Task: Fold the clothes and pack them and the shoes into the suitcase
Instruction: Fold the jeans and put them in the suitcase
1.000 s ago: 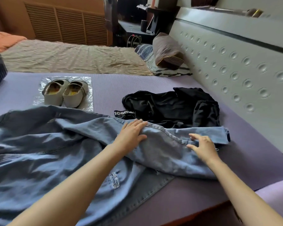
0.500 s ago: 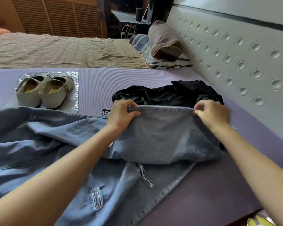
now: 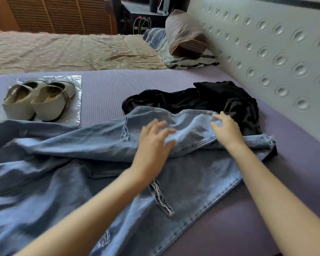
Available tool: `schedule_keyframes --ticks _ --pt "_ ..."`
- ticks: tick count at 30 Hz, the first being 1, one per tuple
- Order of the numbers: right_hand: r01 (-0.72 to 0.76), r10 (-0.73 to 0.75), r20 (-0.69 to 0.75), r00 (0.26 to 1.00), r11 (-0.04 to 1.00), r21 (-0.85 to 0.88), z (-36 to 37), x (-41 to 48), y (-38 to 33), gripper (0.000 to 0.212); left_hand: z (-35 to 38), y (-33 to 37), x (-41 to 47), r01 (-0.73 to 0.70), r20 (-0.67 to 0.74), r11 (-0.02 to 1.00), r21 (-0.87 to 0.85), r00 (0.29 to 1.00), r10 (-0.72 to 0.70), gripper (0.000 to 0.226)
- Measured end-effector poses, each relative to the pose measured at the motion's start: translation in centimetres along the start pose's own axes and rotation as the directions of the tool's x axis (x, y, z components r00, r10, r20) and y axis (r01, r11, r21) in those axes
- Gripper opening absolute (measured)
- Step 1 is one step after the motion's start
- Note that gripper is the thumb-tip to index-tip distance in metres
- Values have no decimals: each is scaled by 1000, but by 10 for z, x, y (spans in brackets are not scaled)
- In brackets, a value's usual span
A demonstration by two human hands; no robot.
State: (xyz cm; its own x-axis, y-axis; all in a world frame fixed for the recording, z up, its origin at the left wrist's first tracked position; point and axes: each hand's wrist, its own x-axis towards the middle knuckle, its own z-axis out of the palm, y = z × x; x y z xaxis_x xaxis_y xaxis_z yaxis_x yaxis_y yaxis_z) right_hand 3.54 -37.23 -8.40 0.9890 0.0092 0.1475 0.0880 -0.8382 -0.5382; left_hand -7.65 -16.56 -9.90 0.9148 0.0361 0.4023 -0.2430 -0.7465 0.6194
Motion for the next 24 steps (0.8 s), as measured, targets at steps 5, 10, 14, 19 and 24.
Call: schedule_keyframes --ticks 5,10,14,19,24 --pt "-24 32 -360 932 999 27 -14 -78 39 34 9 33 -107 -265 145 963 52 956 255 35" --pt "-303 396 -416 819 913 273 -17 -131 54 59 18 17 -141 -235 238 968 85 948 209 43" --pt "-351 529 -343 776 814 462 -12 -133 45 57 17 20 -140 -155 176 988 25 973 148 27" --pt "-166 518 -490 701 788 593 -46 -144 26 40 7 48 -146 -162 110 968 -194 977 185 31" --pt "-161 322 -571 755 936 314 -67 -170 49 33 11 67 -161 -175 202 921 -348 945 256 18"
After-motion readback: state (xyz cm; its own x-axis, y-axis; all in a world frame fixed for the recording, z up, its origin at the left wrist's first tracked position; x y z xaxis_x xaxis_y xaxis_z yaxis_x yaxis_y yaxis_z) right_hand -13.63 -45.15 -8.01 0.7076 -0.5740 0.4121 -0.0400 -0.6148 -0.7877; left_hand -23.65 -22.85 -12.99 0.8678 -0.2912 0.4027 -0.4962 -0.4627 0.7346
